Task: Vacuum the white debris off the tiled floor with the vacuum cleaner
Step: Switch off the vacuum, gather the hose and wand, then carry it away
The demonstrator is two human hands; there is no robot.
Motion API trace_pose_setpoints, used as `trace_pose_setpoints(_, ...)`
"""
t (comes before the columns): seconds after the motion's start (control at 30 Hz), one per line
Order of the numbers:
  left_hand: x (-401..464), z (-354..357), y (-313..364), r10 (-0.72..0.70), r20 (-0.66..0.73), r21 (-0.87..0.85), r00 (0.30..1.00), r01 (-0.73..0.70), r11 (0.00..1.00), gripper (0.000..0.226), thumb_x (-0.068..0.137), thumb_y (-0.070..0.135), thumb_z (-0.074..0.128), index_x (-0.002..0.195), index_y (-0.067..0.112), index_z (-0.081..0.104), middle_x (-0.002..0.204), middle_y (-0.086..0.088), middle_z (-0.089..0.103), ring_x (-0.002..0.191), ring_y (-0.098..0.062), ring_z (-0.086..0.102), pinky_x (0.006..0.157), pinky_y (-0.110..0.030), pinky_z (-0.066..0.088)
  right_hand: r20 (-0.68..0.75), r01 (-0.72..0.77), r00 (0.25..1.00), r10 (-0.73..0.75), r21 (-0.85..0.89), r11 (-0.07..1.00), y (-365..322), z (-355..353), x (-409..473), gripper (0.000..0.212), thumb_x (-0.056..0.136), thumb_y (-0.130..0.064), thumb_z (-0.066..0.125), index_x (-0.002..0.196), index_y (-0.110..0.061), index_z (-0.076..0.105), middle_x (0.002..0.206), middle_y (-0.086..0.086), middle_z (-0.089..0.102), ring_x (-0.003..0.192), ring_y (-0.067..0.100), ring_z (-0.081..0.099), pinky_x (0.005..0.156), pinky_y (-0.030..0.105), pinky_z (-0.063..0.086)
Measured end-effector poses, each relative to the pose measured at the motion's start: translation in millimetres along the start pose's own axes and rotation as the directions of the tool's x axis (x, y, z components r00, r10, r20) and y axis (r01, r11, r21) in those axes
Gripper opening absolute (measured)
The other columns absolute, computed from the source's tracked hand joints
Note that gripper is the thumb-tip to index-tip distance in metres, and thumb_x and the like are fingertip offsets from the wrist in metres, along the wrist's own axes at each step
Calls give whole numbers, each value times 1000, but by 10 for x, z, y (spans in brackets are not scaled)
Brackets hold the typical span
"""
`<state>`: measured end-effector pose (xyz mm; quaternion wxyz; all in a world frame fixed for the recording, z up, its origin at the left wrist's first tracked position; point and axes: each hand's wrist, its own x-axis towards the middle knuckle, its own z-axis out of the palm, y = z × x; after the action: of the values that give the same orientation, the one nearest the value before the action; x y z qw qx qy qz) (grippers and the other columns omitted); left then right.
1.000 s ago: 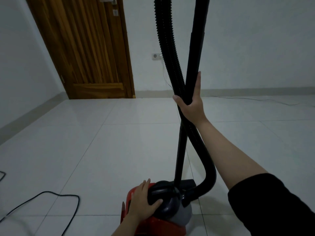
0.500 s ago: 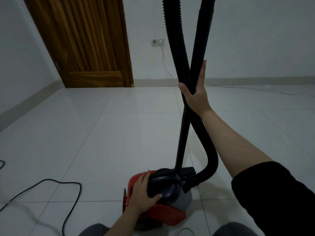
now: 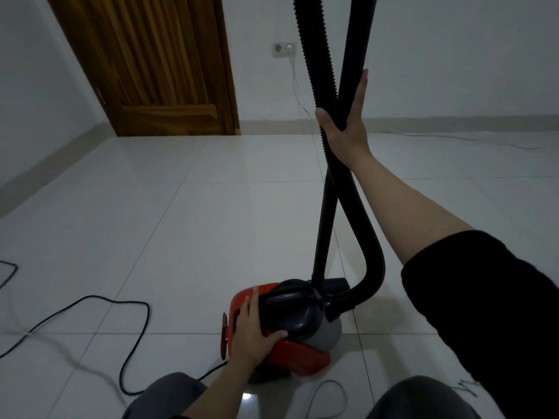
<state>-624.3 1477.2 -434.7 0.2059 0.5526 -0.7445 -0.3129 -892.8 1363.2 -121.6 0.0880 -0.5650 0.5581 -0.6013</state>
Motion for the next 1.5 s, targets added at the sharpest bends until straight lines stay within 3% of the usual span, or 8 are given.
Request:
trace_pose_setpoints(0.1, -50, 38, -9, -42, -38, -4, 998, 42, 999, 126, 57, 78, 63, 153, 21, 5, 152, -11, 32, 139, -28, 31, 112, -46, 34, 3, -20, 1000, 20, 16, 1000, 18, 15, 29, 100, 92, -44, 61, 155, -27, -15, 164, -9, 6, 143, 11, 30, 102, 21, 32)
trace_pose_setpoints(0.3, -151, 85, 20, -193, -51, 54, 980, 196, 979, 138, 48, 92, 40, 152, 8, 7, 157, -17, 16, 146, -31, 16, 117, -42, 21, -8, -22, 1000, 22, 34, 999, 53, 33, 43, 98, 92, -42, 61, 155, -26, -13, 164, -10, 6, 141, 5, 29, 101, 19, 31)
trace_pose_setpoints(0.53, -199, 47, 92, -438, -33, 62, 898, 440, 896, 141, 50, 88, 59, 151, 5, 7, 159, -11, 9, 146, -29, 14, 116, -51, 23, -1, -11, 1000, 11, 40, 999, 88, 46, 57, 99, 92, -44, 61, 155, -26, -13, 164, -10, 4, 141, 7, 30, 89, 7, 35)
trace_pose_setpoints(0.73, -223, 56, 53, -438, -41, -47, 898, 436, 899, 138, 49, 83, 66, 152, 7, 13, 159, -9, 13, 146, -26, 13, 116, -42, 21, 12, 5, 1000, -5, 22, 1000, 135, 49, 68, 97, 94, -40, 61, 155, -22, -13, 165, -7, 3, 121, -10, 33, 74, -6, 34)
trace_pose_setpoints(0.9, -142, -19, 32, -431, -45, 106, 901, 433, 895, 141, 38, 96, 50, 148, 10, 29, 160, -5, 11, 146, -24, 14, 115, -50, 23, 17, 6, 1000, -7, 39, 999, 130, 68, 92, 98, 93, -40, 61, 155, -21, -12, 165, -5, 5, 123, -4, 38, 75, -5, 36)
trace_pose_setpoints(1.03, -81, -45, 30, -409, -13, 250, 913, 399, 882, 136, 38, 98, 45, 144, 13, 36, 158, 1, 22, 145, -19, 20, 113, -62, 10, 11, 5, 1000, -6, 63, 998, 130, 78, 101, 99, 92, -41, 62, 155, -22, -11, 165, -5, 4, 140, 8, 32, 77, -7, 34)
trace_pose_setpoints(1.23, 6, -160, 83, -395, 47, 372, 917, 351, 859, 120, 42, 96, 46, 133, 16, 46, 147, -4, 39, 138, -24, 35, 113, -62, 15, 28, -1, 1000, -1, 58, 998, 65, 88, 57, 98, 93, -38, 63, 155, -20, -12, 165, -4, 2, 128, -7, 25, 78, -9, 30)
trace_pose_setpoints(1.5, -75, -140, 250, -448, 96, 359, 889, 389, 848, 126, 62, 86, 53, 149, 4, 14, 159, -14, 9, 147, -29, 9, 114, -60, 12, 4, 32, 999, -32, 25, 999, -2, 50, -24, 96, 94, -34, 62, 155, -16, -10, 165, -1, 1, 112, -24, 23, 75, -9, 30)
